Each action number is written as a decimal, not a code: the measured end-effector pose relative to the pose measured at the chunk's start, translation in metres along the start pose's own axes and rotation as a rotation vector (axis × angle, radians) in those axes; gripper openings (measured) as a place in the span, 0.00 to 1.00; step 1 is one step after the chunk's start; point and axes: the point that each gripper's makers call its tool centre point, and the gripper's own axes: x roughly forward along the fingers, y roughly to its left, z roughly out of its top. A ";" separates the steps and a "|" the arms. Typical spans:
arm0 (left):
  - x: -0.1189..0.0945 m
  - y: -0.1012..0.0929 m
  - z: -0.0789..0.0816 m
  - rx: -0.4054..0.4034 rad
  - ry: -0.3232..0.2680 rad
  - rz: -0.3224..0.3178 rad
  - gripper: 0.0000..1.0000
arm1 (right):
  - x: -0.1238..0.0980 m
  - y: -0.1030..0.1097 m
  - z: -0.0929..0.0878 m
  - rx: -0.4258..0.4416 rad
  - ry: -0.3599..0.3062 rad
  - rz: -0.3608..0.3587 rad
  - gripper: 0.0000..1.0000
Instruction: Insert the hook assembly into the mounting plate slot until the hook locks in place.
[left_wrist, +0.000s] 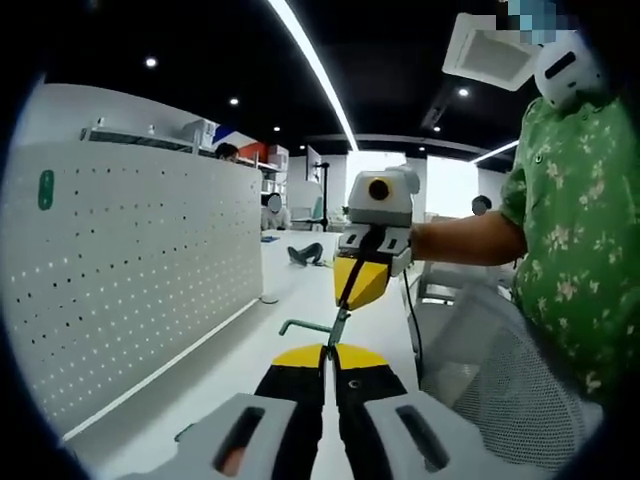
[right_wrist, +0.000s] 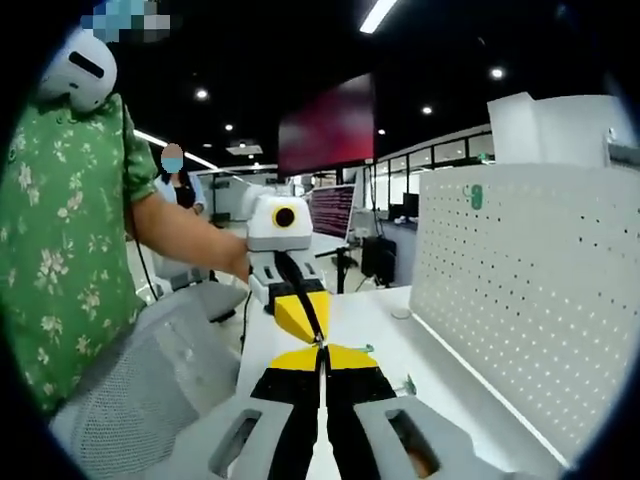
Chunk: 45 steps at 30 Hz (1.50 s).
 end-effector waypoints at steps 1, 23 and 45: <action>0.000 0.001 0.001 0.007 -0.001 0.009 0.03 | 0.000 0.000 0.000 0.000 0.002 0.000 0.00; 0.002 -0.003 0.004 0.013 0.037 0.031 0.01 | -0.003 -0.006 -0.013 0.044 0.032 -0.027 0.00; 0.002 -0.003 0.005 0.085 0.080 0.046 0.01 | -0.001 -0.009 -0.012 0.117 0.035 -0.033 0.03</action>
